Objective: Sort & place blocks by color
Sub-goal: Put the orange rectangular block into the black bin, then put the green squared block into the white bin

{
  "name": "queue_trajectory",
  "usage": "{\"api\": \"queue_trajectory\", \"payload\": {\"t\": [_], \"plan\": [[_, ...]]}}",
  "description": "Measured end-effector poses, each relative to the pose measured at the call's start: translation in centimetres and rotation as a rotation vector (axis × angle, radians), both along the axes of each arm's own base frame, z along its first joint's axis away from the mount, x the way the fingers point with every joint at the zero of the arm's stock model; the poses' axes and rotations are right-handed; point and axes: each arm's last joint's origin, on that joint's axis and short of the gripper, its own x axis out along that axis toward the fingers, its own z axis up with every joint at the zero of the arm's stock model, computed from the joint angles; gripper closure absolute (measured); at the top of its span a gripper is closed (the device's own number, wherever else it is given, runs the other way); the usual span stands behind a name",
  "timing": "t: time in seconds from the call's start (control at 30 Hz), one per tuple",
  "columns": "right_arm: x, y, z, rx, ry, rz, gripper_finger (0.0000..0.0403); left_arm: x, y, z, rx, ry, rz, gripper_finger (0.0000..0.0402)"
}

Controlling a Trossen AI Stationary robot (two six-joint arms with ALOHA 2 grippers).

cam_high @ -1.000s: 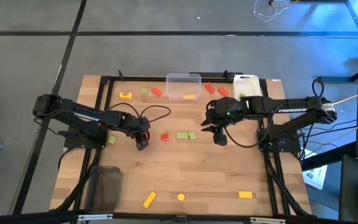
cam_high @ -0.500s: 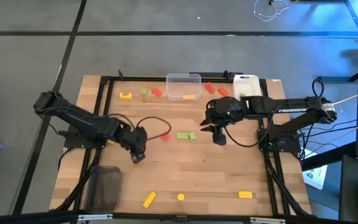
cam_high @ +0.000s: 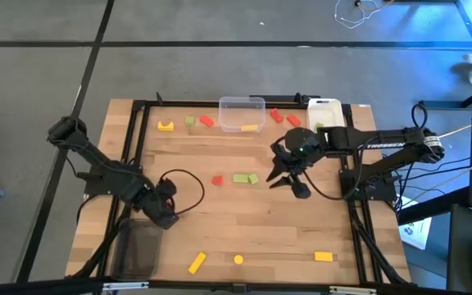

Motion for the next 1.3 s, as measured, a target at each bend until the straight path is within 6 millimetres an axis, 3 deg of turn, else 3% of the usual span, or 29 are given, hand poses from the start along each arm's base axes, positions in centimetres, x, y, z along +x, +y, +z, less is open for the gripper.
{"api": "queue_trajectory", "payload": {"t": [0.23, 0.57, 0.73, 1.0, 1.17, 1.3], "plan": [[-0.1, 0.0, -0.1, -0.002, 0.012, 0.002, 0.0297, -1.2, -1.6, 0.0, -0.096, 0.065, -0.001, 0.0279], [0.0, 0.0, 0.0, -0.036, -0.016, 0.033, 0.0297, -4.4, -5.8, 0.2, -0.298, 0.133, 0.089, 0.0279], [0.0, 0.0, 0.0, -0.036, -0.025, 0.033, 0.0297, -5.9, -7.2, -0.2, -0.314, 0.181, 0.131, 0.0279], [0.1, 0.0, 0.1, -0.036, -0.038, 0.032, 0.0297, -6.1, -8.5, -1.8, -0.295, 0.253, 0.16, 0.0276], [0.1, 0.0, 0.1, -0.036, -0.037, 0.032, 0.0297, -6.0, -8.6, -1.9, -0.294, 0.248, 0.16, 0.0232], [0.1, 0.0, 0.1, -0.036, -0.036, 0.032, 0.0297, -6.0, -8.6, -1.9, -0.292, 0.243, 0.161, 0.0219]]}}
